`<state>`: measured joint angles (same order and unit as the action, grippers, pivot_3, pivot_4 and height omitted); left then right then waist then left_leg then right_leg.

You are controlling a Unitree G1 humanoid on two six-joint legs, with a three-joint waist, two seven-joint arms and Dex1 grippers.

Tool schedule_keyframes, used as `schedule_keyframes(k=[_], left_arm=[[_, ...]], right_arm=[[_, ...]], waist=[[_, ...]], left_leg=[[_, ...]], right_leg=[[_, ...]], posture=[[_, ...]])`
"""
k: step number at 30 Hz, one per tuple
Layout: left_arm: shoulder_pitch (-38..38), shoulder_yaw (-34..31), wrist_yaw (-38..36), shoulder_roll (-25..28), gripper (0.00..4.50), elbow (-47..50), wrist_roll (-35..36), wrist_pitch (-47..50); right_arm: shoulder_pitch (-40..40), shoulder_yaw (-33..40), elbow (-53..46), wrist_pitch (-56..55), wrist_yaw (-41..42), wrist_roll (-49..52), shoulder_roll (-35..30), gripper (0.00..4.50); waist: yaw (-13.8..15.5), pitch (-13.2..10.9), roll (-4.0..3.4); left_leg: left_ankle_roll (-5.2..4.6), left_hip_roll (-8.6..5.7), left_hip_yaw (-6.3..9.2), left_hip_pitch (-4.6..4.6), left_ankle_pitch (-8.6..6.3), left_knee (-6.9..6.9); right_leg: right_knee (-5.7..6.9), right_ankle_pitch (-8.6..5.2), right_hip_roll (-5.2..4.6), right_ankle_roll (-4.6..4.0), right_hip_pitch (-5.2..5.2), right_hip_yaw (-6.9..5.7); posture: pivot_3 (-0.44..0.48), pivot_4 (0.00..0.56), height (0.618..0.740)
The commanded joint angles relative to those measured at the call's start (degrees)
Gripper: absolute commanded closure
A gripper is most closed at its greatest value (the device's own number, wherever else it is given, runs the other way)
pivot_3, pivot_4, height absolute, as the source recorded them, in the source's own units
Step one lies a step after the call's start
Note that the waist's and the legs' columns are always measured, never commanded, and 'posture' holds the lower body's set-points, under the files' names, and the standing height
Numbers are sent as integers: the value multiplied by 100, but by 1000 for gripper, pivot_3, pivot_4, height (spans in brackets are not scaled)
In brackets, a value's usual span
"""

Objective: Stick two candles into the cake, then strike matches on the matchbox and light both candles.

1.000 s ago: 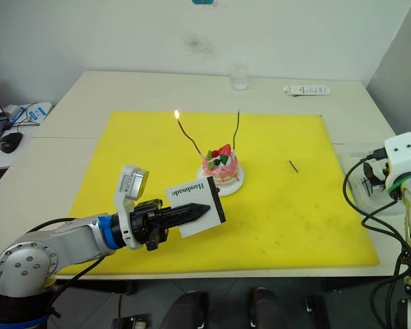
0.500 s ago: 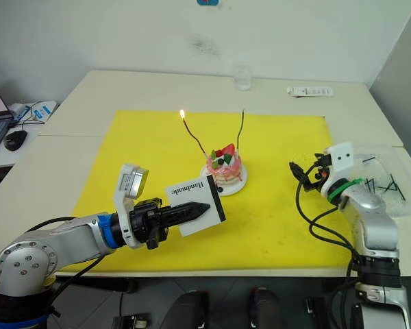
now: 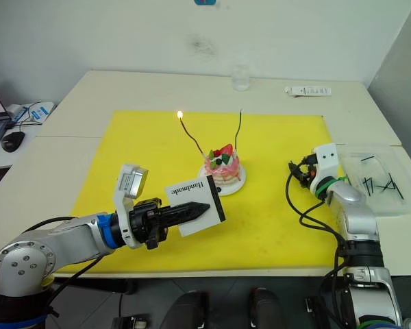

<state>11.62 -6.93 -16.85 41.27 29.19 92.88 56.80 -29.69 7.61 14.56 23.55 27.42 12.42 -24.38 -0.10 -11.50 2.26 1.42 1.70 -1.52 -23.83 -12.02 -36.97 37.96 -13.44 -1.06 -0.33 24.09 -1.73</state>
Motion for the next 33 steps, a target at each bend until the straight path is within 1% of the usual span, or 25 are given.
schedule_keyframes(k=[1,13,19,22,24,33], left_arm=[[6,-94,16,41,4500,245,163,-131],[-3,-86,55,69,4500,283,254,-142],[-27,-104,60,114,4500,281,271,-147],[-33,-105,62,127,4500,285,285,-156],[-46,-106,63,137,4500,287,291,-166],[5,-44,39,143,4500,242,258,-193]], right_arm=[[-167,-28,107,-228,43,-52,-15,1776],[-620,-47,1033,-562,-10,-89,176,1776],[-726,-40,1322,-617,-71,-98,204,1776],[-703,-50,1322,-610,-104,-95,227,2399],[-657,-55,1251,-560,-126,-82,244,3045],[-535,-26,1115,-497,-287,-68,271,3045]], waist=[[0,0,0],[-4,0,0],[-4,0,0],[-4,0,0],[-4,1,-1],[-4,1,-1]], left_leg=[[0,-1,-1,0,0,0],[0,1,-2,2,0,0],[0,-1,-4,1,0,0],[0,-1,-5,3,0,-1],[0,0,-5,4,0,-1],[0,0,-8,4,0,0]], right_leg=[[0,0,0,0,0,1],[2,0,0,0,0,5],[0,0,0,0,0,7],[2,1,0,1,0,9],[3,1,0,1,-1,9],[2,1,0,1,0,14]], posture=[[0,150,740],[0,150,740],[0,150,740],[0,150,740],[0,150,740],[0,150,740]])
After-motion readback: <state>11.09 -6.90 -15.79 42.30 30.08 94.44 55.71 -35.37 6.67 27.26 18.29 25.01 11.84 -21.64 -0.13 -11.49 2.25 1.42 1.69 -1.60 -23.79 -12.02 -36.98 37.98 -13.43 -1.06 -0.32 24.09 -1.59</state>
